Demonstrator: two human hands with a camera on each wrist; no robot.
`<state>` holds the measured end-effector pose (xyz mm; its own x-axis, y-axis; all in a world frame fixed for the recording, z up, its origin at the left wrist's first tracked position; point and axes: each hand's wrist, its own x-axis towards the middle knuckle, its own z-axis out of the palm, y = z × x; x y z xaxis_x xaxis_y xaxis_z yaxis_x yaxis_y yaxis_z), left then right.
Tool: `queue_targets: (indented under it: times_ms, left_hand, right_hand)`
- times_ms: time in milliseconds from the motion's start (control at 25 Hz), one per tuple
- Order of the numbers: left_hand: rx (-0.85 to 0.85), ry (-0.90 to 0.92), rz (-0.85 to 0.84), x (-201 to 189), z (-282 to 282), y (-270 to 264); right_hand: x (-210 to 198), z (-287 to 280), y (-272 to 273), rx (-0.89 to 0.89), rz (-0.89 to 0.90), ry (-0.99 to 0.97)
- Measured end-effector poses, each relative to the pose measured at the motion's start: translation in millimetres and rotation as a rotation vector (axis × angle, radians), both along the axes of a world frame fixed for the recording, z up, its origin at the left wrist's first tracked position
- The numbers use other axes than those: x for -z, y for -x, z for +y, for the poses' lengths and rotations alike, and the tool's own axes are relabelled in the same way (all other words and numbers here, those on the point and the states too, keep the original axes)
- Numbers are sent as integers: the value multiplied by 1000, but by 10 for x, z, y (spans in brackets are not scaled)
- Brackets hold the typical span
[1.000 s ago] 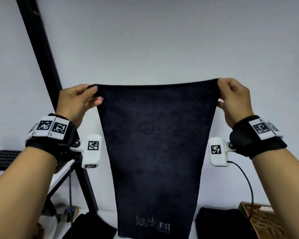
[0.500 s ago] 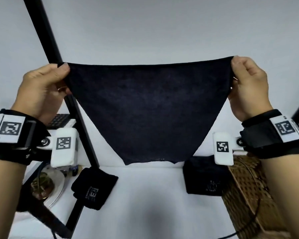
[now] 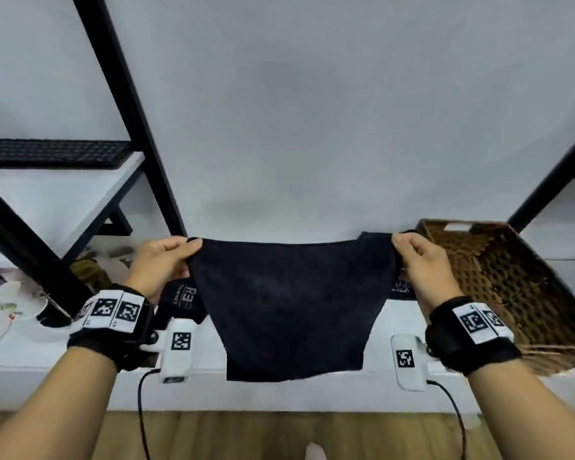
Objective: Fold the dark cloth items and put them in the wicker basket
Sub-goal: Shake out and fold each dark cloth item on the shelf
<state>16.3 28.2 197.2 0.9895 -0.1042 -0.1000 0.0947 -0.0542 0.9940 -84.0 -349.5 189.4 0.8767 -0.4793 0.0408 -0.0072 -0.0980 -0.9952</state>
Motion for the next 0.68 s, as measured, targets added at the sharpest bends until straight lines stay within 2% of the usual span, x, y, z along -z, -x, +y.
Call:
queue_targets:
  times_ms: [160,320,480,600,680]
  left_hand:
    - [-54,-123,221,1222,-189,-428]
    - [-93,-243,362,2186,-401,-929]
    - [-91,-337,503,2890,-389,-1337]
    - [-127,-460,459,3200,-492,-1534]
    - [-118,-507,392,3198,-624,-1604]
  right_hand:
    - [1104,-127,-308,2,282,-27]
    - [2084,-352,-800,-21,507,103]
    - [2650,-437,-1178,-39,699,156]
    - [2874,-428,-1373,21,774,273]
    - [2950,-397,-1456,68,769,350]
